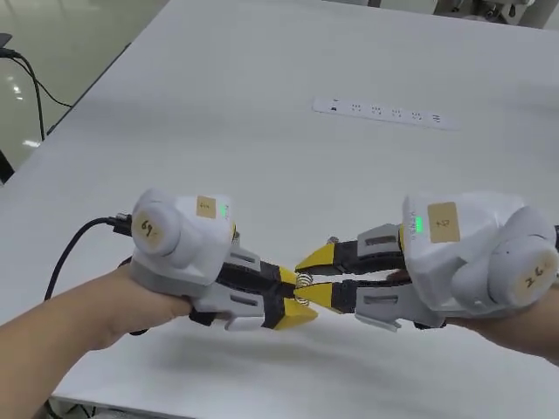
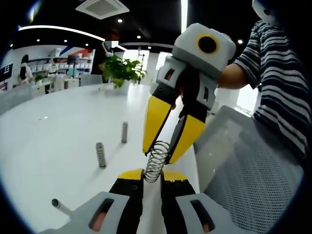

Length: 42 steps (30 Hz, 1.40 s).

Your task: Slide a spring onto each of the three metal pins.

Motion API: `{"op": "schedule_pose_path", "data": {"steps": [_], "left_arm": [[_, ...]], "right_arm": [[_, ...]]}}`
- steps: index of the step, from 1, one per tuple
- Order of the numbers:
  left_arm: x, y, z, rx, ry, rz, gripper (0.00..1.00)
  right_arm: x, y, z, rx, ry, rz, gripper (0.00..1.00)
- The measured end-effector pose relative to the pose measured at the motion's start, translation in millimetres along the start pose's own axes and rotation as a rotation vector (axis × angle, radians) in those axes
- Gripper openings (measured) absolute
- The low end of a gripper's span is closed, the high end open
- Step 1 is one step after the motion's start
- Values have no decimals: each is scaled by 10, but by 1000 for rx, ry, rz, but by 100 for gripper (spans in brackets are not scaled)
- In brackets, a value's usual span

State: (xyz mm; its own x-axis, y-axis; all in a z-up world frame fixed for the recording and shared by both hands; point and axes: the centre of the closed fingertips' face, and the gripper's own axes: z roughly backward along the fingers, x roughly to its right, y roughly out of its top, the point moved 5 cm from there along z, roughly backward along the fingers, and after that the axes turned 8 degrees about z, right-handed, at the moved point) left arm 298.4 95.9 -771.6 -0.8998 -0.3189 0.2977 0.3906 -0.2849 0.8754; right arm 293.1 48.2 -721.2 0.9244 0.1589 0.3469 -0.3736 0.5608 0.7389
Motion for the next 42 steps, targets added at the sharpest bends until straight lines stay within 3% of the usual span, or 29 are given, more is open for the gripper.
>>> {"op": "schedule_pose_path", "data": {"steps": [26,42], "left_arm": [[-67,-52,107,17,41,44,12],[-90,-150,231,25,83,81,24]], "right_arm": [[4,-24,-5,-12,-12,23,7],[29,-63,-4,-19,-28,21,7]]}}
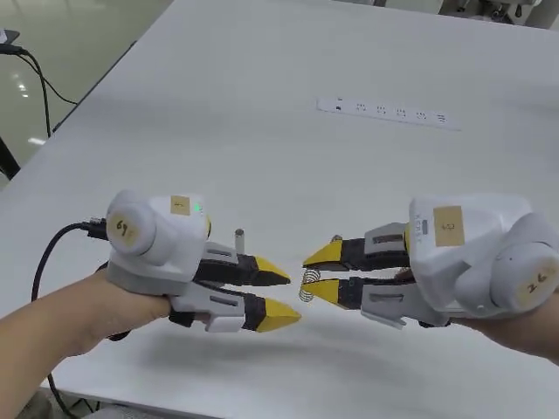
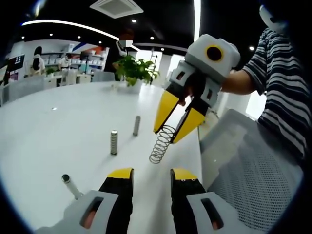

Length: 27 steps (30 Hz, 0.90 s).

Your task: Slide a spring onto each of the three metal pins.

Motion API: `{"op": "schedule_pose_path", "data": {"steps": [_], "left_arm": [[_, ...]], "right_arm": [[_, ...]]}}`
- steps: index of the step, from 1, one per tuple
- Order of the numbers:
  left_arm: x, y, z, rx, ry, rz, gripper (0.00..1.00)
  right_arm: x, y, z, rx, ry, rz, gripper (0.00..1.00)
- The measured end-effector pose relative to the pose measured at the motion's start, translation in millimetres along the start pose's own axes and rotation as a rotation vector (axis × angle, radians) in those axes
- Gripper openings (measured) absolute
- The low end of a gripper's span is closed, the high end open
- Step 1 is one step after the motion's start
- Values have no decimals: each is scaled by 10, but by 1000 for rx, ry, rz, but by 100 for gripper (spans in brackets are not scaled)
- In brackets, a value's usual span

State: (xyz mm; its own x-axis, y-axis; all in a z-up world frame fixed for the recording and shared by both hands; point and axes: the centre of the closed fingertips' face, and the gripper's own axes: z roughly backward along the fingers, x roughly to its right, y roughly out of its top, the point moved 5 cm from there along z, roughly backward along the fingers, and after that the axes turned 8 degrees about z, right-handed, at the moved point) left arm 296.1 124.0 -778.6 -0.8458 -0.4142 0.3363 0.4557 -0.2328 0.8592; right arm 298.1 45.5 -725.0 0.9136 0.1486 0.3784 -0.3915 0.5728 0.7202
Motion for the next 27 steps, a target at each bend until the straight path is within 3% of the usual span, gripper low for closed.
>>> {"op": "schedule_pose_path", "data": {"steps": [4,8,27], "left_arm": [[-19,-39,64,4,17,14,27],[-50,-77,122,2,51,11,39],[-131,-158,400,37,120,51,52]], "right_arm": [[7,-13,-1,-5,-6,2,7],[27,-31,-3,-11,-19,5,7],[76,-80,3,-31,-46,7,7]]}}
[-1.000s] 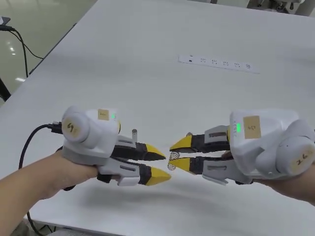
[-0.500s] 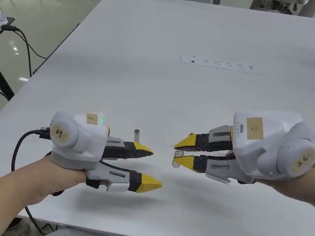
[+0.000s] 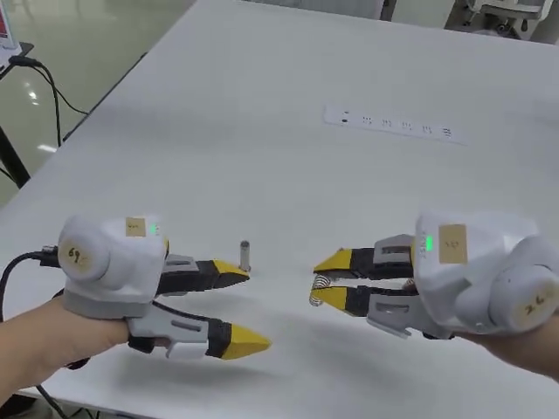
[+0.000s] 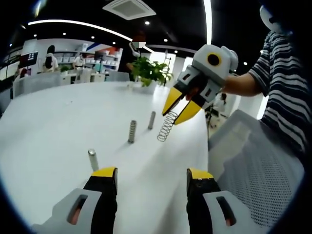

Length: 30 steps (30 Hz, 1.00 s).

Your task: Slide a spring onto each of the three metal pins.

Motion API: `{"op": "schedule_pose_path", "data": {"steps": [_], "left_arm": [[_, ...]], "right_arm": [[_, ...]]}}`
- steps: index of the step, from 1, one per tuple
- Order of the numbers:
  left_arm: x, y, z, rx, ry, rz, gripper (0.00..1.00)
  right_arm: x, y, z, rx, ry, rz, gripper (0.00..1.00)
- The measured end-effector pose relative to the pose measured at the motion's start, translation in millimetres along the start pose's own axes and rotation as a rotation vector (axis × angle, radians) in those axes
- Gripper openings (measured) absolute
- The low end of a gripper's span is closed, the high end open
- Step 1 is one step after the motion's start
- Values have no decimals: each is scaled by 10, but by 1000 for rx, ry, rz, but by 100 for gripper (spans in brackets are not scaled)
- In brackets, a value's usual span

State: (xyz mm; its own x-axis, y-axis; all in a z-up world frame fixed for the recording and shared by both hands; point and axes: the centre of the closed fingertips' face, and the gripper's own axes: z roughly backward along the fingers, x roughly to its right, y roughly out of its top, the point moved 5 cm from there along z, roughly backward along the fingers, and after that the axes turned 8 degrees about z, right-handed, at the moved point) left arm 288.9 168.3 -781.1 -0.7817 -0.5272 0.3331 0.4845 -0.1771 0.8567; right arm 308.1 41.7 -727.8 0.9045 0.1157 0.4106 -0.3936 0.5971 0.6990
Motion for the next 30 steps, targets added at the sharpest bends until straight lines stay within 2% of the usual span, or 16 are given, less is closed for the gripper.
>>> {"op": "schedule_pose_path", "data": {"steps": [5,12,18,23,25,30], "left_arm": [[-68,-7,81,9,33,12,58],[-94,16,126,27,54,21,69],[-134,-1,166,30,78,24,80],[-166,12,194,56,97,31,89],[-195,19,208,67,119,29,97],[-227,22,267,83,130,30,98]], "right_arm": [[12,-11,4,-6,-9,0,7],[6,-41,5,-11,-19,-11,7],[2,-59,22,-17,-21,-11,7],[-3,-72,20,-24,-21,-8,7],[-12,-75,14,-29,-18,2,7],[-6,-75,7,-27,-25,-4,7]]}}
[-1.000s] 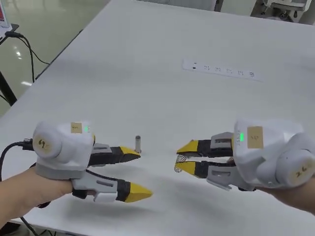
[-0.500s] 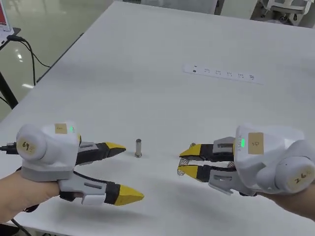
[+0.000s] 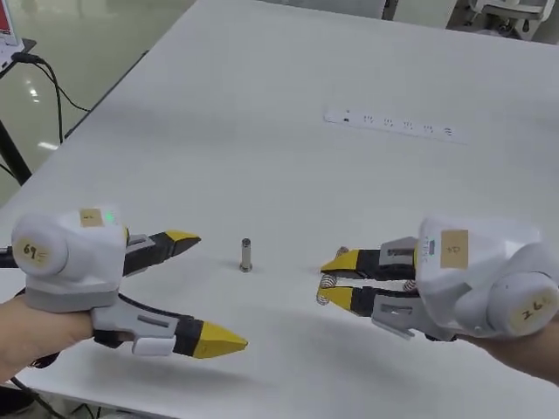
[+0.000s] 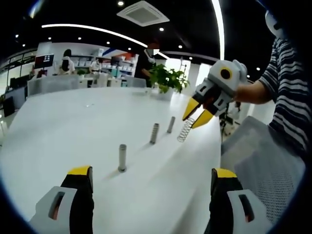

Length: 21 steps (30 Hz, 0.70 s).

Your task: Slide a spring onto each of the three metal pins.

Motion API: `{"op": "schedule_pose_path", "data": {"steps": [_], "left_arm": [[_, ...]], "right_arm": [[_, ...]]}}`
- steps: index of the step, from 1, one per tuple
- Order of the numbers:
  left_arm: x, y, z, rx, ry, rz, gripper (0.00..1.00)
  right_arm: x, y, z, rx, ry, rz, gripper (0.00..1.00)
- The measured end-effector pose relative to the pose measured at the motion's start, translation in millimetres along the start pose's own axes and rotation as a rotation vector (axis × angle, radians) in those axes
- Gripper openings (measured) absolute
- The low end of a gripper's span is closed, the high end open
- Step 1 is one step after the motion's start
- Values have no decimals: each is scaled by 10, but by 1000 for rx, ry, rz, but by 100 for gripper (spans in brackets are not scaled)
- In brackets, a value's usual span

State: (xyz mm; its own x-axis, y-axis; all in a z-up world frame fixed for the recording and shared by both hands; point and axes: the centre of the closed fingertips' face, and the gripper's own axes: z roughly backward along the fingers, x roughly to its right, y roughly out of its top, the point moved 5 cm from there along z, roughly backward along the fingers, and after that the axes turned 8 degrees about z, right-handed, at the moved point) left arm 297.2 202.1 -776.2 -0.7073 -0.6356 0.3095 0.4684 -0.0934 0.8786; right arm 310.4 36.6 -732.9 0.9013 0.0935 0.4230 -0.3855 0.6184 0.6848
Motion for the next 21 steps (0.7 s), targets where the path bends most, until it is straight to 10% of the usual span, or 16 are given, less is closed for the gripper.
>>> {"op": "schedule_pose_path", "data": {"steps": [21], "left_arm": [[-77,-26,147,28,25,6,98]], "right_arm": [[51,33,-172,14,12,-17,7]]}}
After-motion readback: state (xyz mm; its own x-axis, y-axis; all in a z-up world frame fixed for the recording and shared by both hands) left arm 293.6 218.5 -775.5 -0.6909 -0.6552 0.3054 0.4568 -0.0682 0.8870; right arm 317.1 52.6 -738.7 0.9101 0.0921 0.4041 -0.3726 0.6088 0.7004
